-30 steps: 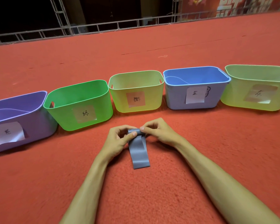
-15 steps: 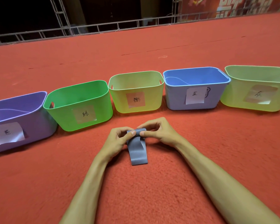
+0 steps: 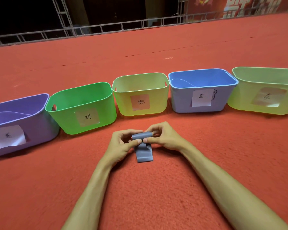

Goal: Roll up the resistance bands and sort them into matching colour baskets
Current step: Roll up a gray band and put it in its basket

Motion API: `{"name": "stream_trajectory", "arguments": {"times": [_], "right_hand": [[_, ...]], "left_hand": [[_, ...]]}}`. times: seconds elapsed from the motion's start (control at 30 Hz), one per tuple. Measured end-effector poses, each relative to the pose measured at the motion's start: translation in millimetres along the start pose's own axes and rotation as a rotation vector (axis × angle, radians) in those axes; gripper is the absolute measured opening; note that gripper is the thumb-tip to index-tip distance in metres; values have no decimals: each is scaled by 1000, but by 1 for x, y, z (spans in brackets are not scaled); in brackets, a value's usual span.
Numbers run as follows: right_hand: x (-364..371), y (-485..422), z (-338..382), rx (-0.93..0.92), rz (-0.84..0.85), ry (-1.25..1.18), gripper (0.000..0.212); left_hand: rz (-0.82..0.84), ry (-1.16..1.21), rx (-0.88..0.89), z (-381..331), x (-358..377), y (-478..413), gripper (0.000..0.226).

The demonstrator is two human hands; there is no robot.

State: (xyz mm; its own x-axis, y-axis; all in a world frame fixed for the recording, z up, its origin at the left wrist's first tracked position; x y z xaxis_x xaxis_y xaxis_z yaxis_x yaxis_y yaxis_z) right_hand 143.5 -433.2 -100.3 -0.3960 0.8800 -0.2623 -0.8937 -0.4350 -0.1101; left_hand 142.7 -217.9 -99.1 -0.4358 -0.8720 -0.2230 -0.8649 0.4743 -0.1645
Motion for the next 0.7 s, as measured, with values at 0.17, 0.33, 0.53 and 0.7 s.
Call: {"name": "stream_trajectory", "arguments": {"times": [0.17, 0.33, 0.53, 0.7], "right_hand": [[-1, -1, 0, -29, -16, -28, 12], [0, 0, 0, -95, -60, -38, 13], [0, 4, 2, -133, -61, -99, 21], [-1, 3, 1, -112, -82, -41, 22]], "left_hand": [[-47, 14, 15, 1, 2, 0, 36], [-34, -34, 8, 1, 2, -1, 34], [78, -40, -41, -2, -2, -4, 27], [54, -46, -49, -1, 0, -2, 15]]}}
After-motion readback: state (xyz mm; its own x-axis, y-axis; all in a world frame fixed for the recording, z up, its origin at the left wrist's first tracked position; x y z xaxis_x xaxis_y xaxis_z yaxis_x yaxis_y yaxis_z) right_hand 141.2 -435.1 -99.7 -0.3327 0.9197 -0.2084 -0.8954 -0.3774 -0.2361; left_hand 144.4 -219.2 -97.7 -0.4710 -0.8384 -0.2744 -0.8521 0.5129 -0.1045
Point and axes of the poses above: each hand's wrist, its own y-axis away from the middle knuckle, its own x-axis out of the palm, z = x × y, the point moved 1 cm from there along -y, towards the middle knuckle, and after that the axes turned 8 degrees about z, right-handed, at the moved point
